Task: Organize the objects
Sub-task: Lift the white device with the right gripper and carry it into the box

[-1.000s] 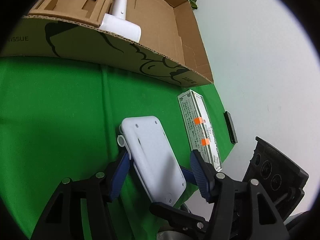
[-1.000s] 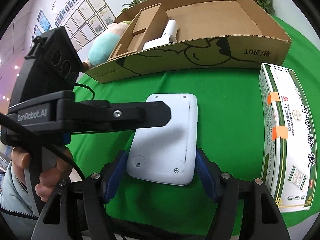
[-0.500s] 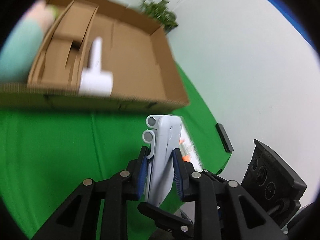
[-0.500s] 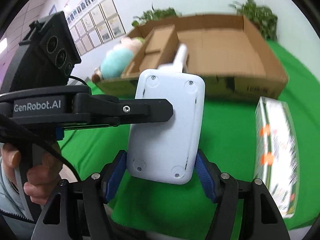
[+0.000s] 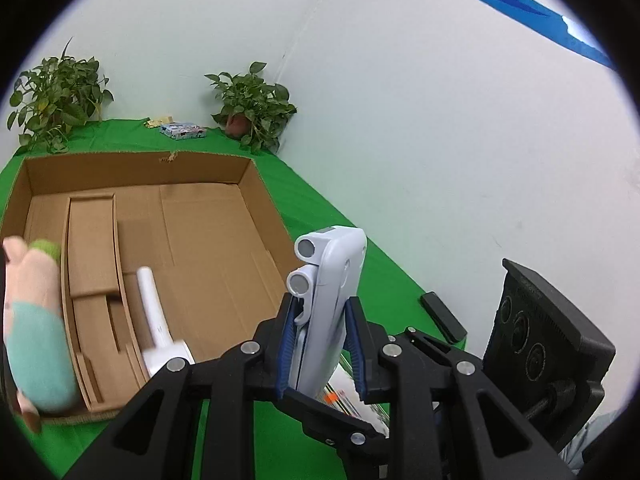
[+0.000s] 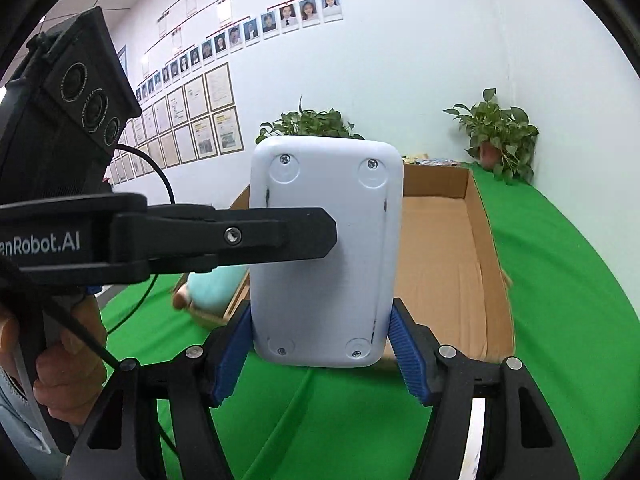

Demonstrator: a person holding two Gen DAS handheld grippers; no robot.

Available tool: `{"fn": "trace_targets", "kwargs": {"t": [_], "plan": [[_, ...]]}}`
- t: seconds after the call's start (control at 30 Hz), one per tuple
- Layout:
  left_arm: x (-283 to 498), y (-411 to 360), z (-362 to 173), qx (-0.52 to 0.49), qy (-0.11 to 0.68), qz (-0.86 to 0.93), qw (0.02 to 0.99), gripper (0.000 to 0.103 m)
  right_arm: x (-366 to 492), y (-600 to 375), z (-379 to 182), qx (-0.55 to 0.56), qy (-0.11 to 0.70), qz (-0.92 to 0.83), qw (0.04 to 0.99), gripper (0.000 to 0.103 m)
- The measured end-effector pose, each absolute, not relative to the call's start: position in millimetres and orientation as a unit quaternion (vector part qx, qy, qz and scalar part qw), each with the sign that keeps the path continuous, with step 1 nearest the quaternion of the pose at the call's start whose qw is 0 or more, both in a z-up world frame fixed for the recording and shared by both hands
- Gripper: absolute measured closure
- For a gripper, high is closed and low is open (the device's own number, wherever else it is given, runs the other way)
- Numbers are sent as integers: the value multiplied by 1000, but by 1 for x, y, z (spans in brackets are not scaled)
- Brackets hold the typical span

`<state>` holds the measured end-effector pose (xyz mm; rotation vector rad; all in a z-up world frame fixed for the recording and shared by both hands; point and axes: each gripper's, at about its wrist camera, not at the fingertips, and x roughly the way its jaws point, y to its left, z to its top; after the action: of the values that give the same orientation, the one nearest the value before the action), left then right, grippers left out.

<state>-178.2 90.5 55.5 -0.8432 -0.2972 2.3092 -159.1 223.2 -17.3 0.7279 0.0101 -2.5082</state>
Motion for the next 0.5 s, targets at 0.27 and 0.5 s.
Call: {"fn": "trace_targets", "kwargs": {"t": [0.27,0.5], "plan": [[-255,94,56,-380,-125,864,304,81,-251,224,-10,337,-15,-901,272,40],[-292,90,22,-428,-149,845,283,81,-311,212,-35,386,-32,-878,280,40]]}}
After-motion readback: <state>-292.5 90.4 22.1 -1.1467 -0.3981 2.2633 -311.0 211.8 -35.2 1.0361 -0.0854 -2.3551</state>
